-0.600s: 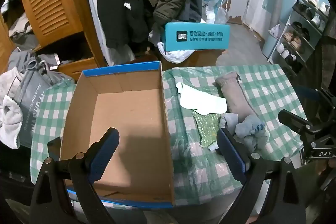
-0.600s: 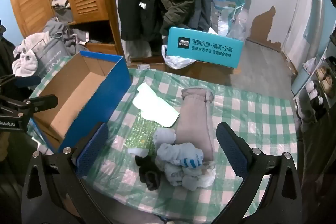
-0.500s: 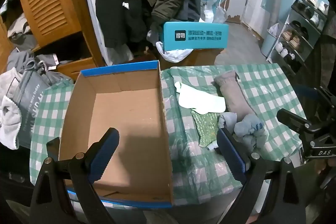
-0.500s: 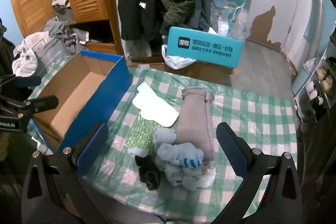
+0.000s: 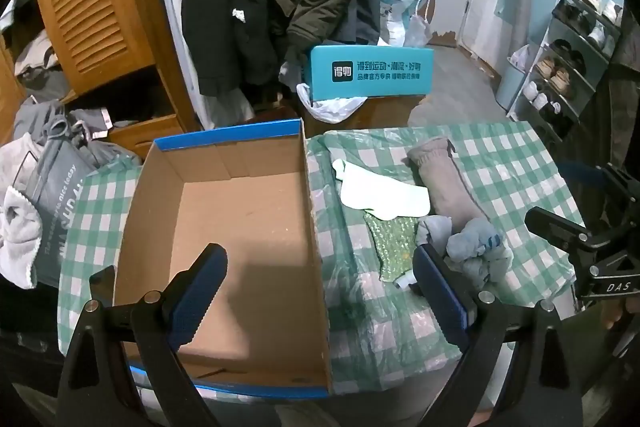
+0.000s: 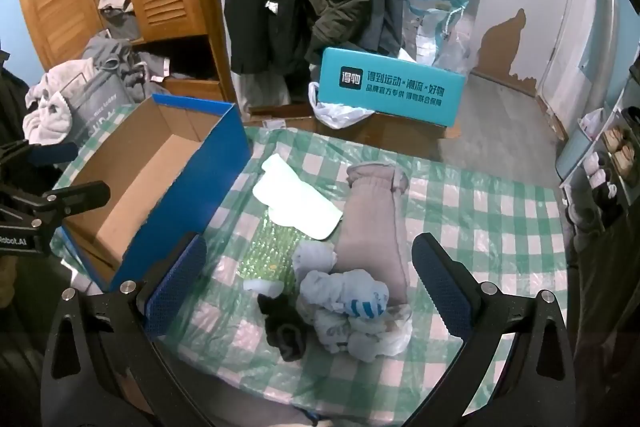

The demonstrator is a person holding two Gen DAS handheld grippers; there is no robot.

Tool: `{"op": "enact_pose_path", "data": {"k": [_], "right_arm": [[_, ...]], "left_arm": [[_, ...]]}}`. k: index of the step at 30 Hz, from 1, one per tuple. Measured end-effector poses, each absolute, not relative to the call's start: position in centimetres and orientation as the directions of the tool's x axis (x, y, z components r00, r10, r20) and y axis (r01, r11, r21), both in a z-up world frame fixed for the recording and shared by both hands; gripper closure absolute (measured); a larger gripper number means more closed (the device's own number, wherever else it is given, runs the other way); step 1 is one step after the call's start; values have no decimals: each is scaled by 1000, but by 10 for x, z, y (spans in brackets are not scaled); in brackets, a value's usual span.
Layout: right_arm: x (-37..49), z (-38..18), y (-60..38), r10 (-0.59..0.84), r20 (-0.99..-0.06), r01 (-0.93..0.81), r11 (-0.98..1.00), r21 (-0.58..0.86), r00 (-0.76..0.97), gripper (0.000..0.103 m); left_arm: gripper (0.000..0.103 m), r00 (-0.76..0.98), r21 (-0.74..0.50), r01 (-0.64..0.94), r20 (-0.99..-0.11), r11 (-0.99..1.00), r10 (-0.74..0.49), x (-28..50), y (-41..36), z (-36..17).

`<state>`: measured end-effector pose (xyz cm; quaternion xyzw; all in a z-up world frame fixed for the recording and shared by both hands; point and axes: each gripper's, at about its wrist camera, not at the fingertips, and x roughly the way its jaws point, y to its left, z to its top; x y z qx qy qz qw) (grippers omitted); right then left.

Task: Organize soft objects

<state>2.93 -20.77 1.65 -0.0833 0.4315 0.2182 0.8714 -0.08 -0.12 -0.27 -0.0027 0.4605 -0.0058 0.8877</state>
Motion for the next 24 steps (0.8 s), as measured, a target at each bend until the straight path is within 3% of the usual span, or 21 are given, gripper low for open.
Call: {"op": "enact_pose_path", "data": {"k": [24], "right_arm": [[30, 15, -210, 311, -789, -451, 891, 49, 530, 2]], "left_arm": [[8, 564, -10, 12, -825, 1000, -15, -2, -3, -6]]}}
